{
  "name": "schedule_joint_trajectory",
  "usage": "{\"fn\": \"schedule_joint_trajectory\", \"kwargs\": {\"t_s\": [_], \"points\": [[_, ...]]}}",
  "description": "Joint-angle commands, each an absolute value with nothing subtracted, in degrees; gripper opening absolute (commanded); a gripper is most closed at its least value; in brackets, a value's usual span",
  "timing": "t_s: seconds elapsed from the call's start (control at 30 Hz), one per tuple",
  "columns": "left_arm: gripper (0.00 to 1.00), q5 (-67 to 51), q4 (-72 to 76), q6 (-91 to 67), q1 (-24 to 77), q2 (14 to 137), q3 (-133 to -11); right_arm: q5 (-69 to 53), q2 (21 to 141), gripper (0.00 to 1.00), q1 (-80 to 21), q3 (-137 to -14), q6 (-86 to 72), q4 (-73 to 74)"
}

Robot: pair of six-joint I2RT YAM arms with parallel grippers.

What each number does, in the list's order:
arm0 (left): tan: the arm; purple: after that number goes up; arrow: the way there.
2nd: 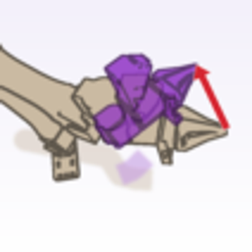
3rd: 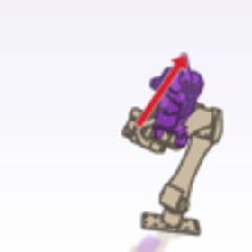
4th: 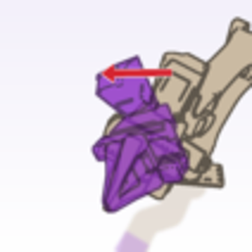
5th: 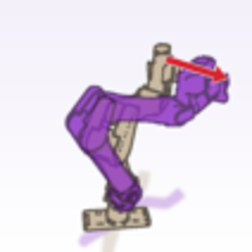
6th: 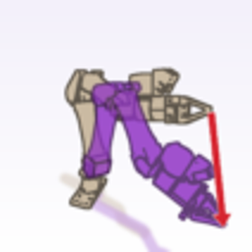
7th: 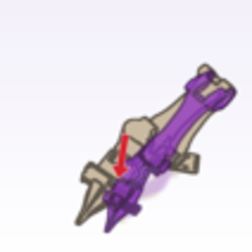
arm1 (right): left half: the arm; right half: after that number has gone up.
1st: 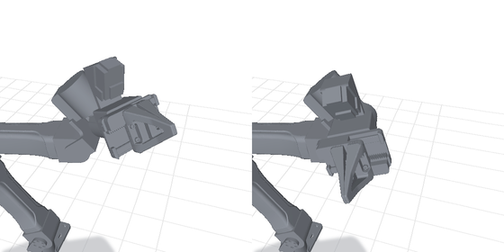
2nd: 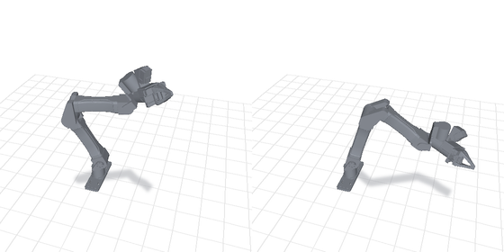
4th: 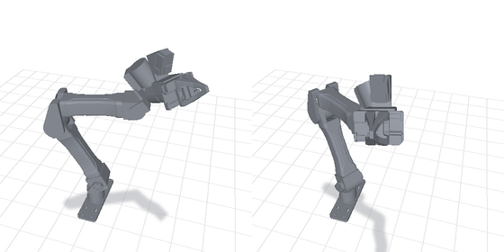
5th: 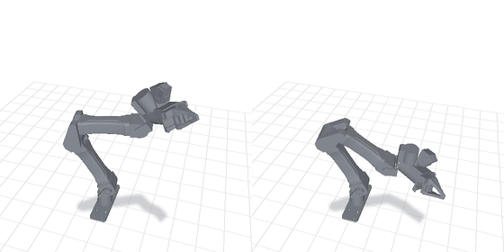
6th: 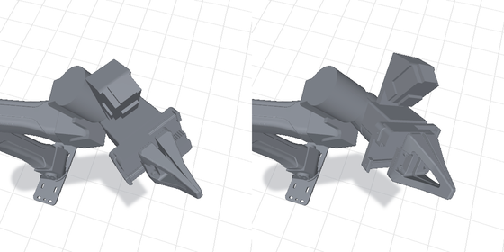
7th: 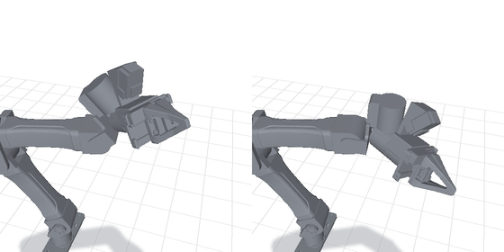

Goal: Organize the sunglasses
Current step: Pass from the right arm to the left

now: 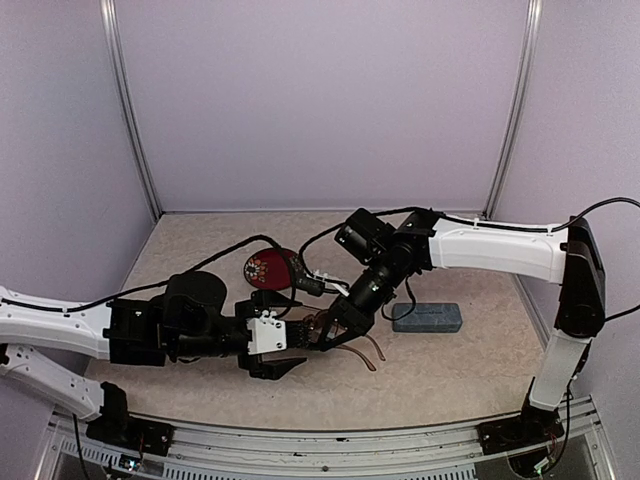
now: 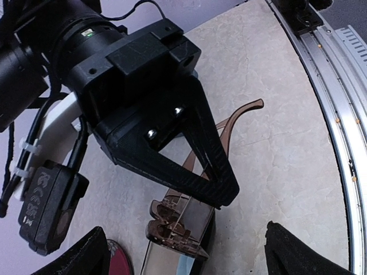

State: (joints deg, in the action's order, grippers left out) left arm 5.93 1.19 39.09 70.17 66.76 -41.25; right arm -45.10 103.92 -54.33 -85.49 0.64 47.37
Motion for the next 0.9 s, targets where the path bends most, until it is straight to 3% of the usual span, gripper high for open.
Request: {"fn": "schedule_joint_trajectory", "kwargs": {"t_s": [0.0, 0.4, 0.7, 0.87], "points": [[0.91, 0.0, -5.8, 40.8, 68.8, 70.4, -45.7, -47.2, 104.5, 0.00, -55.2, -86.9, 1.6, 48.6], [0.87, 0.9, -10.6, 43.9, 67.9, 77.8, -50.4, -48.3, 104.5, 0.00, -55.5, -86.0, 2.3, 48.6], [0.71, 2.8, -10.5, 44.7, 67.7, 78.4, -50.4, -48.6, 104.6, 0.00, -55.5, -85.8, 2.9, 49.0], [0.67, 3.9, -10.6, 45.4, 67.7, 78.7, -50.4, -48.8, 104.4, 0.00, -55.5, -85.4, 3.1, 49.0]]}}
